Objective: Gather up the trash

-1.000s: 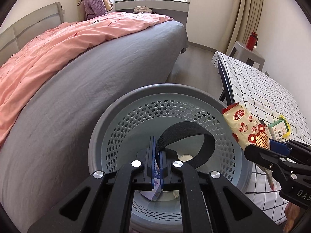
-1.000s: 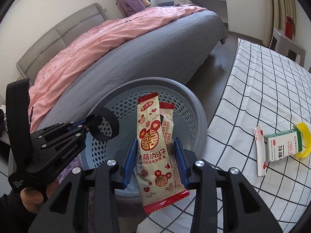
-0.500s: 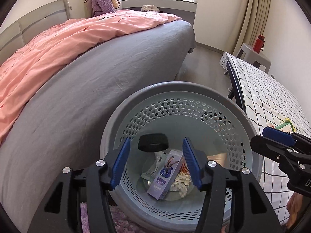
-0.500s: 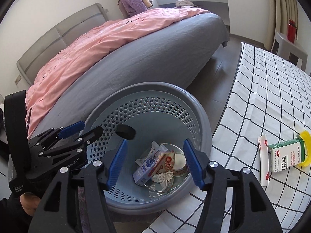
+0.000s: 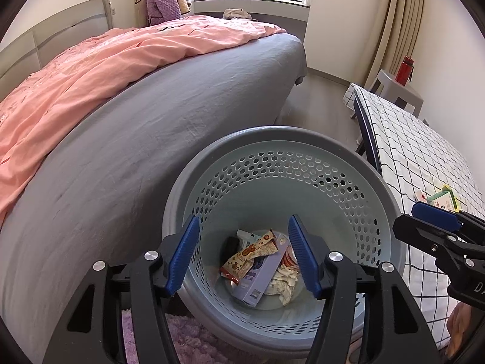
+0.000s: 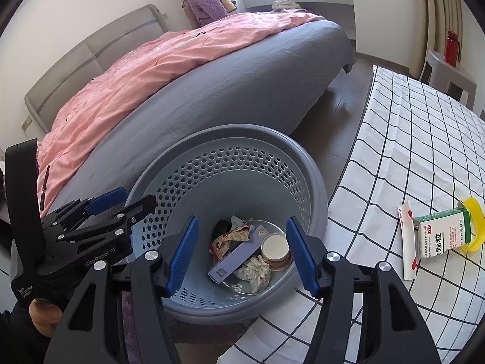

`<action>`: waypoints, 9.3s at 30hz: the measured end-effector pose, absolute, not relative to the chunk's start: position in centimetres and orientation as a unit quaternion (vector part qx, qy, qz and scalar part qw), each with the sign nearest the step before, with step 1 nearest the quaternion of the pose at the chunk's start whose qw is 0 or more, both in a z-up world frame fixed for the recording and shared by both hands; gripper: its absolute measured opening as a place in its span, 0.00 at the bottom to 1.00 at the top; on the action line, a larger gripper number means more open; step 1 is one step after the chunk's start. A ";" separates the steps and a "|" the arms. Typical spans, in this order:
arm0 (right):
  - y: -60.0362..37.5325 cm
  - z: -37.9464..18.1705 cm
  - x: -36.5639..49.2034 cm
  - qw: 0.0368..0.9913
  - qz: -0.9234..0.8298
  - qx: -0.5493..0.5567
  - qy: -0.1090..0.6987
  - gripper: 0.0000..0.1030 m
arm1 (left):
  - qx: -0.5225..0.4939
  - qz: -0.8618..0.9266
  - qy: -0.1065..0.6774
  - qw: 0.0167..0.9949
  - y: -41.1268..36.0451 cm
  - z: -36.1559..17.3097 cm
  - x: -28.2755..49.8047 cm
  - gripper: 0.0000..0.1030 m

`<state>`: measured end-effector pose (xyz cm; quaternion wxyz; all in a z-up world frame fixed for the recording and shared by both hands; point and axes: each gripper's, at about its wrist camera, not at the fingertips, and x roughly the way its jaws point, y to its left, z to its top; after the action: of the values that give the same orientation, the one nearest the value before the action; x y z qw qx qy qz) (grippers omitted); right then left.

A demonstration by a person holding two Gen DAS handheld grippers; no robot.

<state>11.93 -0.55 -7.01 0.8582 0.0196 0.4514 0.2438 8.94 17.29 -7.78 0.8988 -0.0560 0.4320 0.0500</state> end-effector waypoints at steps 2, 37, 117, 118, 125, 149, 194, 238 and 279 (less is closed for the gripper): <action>-0.6 -7.0 11.8 0.859 0.243 0.020 0.451 0.58 | -0.056 0.049 0.431 0.899 17.2 -7.6 8.8 0.57; -16.8 -7.0 4.7 0.887 0.100 0.090 0.442 0.64 | -0.010 -0.058 0.430 0.901 6.0 -6.0 7.0 0.63; -30.5 -10.9 4.8 0.873 0.061 0.202 0.439 0.71 | 0.135 -0.230 0.487 0.832 -13.6 -9.7 15.4 0.67; -30.5 -11.1 5.0 0.872 0.057 0.199 0.444 0.71 | 0.135 -0.231 0.487 0.832 -13.7 -9.7 15.3 0.67; -30.2 -11.6 5.6 0.869 0.041 0.179 0.459 0.71 | 0.143 -0.231 0.491 0.828 -13.4 -10.1 15.3 0.67; -28.1 -8.6 6.2 0.874 0.102 0.126 0.458 0.71 | 0.115 -0.197 0.464 0.856 -9.4 -6.9 11.7 0.67; -14.9 -11.5 16.1 0.753 0.185 -0.153 0.612 0.77 | 0.015 -0.109 0.449 0.887 2.1 -6.1 7.1 0.67; -29.9 -6.5 6.1 0.938 0.010 0.118 0.325 0.77 | 0.013 -0.059 0.492 0.868 -10.1 -11.4 16.1 0.64; -16.4 -4.8 5.0 0.932 0.084 0.071 0.345 0.77 | 0.006 -0.051 0.433 0.900 3.8 -6.0 7.5 0.13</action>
<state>5.01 -16.43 -4.82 0.9320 0.0711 0.3453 0.0840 7.50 3.77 -6.04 0.8999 0.0064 0.4331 -0.0512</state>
